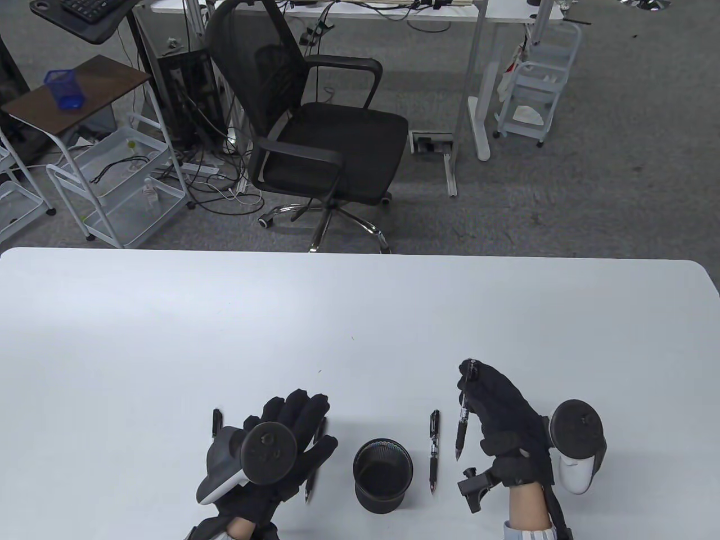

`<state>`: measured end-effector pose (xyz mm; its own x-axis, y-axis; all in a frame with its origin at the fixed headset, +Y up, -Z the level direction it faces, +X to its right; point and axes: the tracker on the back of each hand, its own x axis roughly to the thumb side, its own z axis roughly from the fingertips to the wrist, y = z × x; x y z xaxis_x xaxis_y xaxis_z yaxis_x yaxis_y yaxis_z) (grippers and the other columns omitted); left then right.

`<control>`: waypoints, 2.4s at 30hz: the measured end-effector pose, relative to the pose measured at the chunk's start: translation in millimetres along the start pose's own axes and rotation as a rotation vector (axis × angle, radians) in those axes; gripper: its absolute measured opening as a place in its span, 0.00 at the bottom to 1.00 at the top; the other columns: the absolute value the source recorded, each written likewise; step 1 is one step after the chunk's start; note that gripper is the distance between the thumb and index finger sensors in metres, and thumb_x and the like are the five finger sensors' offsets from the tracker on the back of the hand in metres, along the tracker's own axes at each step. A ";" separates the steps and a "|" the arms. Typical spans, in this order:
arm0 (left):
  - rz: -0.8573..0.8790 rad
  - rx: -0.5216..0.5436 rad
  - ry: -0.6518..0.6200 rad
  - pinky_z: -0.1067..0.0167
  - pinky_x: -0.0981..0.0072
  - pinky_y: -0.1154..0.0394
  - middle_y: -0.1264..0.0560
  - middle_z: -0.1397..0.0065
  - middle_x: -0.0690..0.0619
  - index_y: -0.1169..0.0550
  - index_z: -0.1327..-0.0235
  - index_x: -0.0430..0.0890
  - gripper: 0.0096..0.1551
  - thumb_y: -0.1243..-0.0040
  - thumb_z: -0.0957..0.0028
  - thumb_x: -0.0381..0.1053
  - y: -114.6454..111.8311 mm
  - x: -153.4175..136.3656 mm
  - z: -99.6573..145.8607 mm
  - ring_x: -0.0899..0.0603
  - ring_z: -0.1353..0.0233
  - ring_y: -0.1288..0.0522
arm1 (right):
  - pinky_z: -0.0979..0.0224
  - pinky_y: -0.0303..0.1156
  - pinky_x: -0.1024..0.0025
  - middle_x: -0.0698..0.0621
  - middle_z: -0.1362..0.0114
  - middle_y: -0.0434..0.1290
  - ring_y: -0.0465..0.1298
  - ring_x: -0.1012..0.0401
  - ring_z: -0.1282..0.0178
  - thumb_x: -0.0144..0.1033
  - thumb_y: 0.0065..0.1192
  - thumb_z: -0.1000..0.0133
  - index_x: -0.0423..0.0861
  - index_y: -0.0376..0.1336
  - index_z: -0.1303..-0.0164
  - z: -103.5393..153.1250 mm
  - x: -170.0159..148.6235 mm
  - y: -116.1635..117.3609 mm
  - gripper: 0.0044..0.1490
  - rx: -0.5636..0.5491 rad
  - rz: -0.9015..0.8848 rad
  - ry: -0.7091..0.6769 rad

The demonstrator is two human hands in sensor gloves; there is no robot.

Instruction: Press to open click pens

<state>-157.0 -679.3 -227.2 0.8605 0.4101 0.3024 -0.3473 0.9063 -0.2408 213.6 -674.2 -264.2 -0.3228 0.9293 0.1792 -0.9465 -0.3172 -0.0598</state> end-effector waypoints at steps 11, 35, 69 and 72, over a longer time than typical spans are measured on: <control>0.000 0.000 0.000 0.27 0.15 0.50 0.50 0.06 0.35 0.47 0.05 0.50 0.39 0.60 0.24 0.66 0.0 0.0 0.0 0.19 0.13 0.50 | 0.36 0.75 0.52 0.31 0.31 0.72 0.77 0.46 0.43 0.30 0.64 0.32 0.26 0.64 0.21 -8.0 -26.8 4.4 0.33 0.009 0.193 0.136; -0.007 -0.014 0.000 0.27 0.15 0.49 0.49 0.06 0.35 0.47 0.05 0.50 0.39 0.60 0.24 0.66 -2.2 1.5 -0.8 0.19 0.13 0.49 | 0.39 0.77 0.57 0.33 0.31 0.71 0.79 0.49 0.46 0.31 0.65 0.33 0.26 0.56 0.18 -12.7 -100.8 27.9 0.39 0.074 0.462 0.399; -0.001 -0.016 -0.002 0.27 0.15 0.49 0.49 0.06 0.35 0.46 0.05 0.49 0.39 0.60 0.24 0.66 -2.1 0.7 -1.1 0.19 0.14 0.49 | 0.37 0.76 0.57 0.33 0.31 0.70 0.77 0.51 0.44 0.31 0.65 0.34 0.26 0.56 0.18 -13.3 -118.5 49.2 0.39 0.192 0.748 0.508; -0.001 -0.016 -0.002 0.27 0.15 0.49 0.49 0.06 0.35 0.46 0.05 0.50 0.39 0.60 0.24 0.66 -2.2 0.6 -1.2 0.19 0.14 0.49 | 0.37 0.76 0.57 0.33 0.31 0.70 0.77 0.51 0.44 0.31 0.65 0.34 0.27 0.57 0.18 -12.9 -117.5 48.8 0.38 0.193 0.749 0.513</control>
<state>-155.3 -681.1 -227.6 0.8603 0.4090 0.3044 -0.3400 0.9051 -0.2553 205.3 -796.5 -300.8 -0.8545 0.4245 -0.2995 -0.4892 -0.8515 0.1887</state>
